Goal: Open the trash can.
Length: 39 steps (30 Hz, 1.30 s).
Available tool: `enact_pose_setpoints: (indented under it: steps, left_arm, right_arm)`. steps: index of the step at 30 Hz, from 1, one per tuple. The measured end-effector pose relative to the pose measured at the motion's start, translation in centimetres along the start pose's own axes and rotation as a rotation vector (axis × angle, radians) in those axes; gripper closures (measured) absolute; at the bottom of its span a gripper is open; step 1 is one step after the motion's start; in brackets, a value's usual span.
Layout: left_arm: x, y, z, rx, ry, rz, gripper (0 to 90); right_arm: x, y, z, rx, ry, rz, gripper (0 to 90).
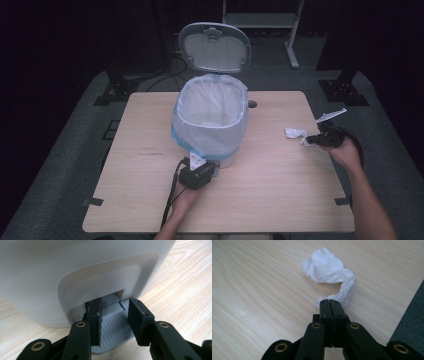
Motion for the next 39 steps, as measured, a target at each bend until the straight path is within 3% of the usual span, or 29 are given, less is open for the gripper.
enact_pose_setpoints:
  steps: [6,15,21,28,39]
  left_arm:
    - [0.0,0.0,0.0,0.001,0.001,0.000,64.1]
    - [0.0,0.0,0.0,0.002,0.000,0.001,64.1]
    - [0.0,0.0,0.0,0.002,0.000,0.002,64.1]
    - [0.0,0.0,0.0,0.006,-0.003,0.003,64.1]
    - [0.0,0.0,0.0,0.007,-0.003,0.004,64.1]
  right_arm:
    - [1.3,1.0,-0.7,-0.001,-0.067,-0.041,89.3]
    - [3.2,3.3,-2.2,0.056,-0.129,-0.106,89.5]
    - [4.7,4.8,-3.1,0.068,-0.175,-0.160,89.7]
    - [6.4,6.0,-4.1,0.095,-0.221,-0.174,89.7]
    - [9.4,8.4,-6.0,0.138,-0.299,-0.232,89.8]
Point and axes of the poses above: each handheld gripper's, and its own axes: x roughly backward along the jaws, z roughly out of its underside, y roughly to its left, the point moved 4 cm from there along -x, roughly forward along the jaws, and after that the axes turned 9 degrees about x, right-handed, at the moved point
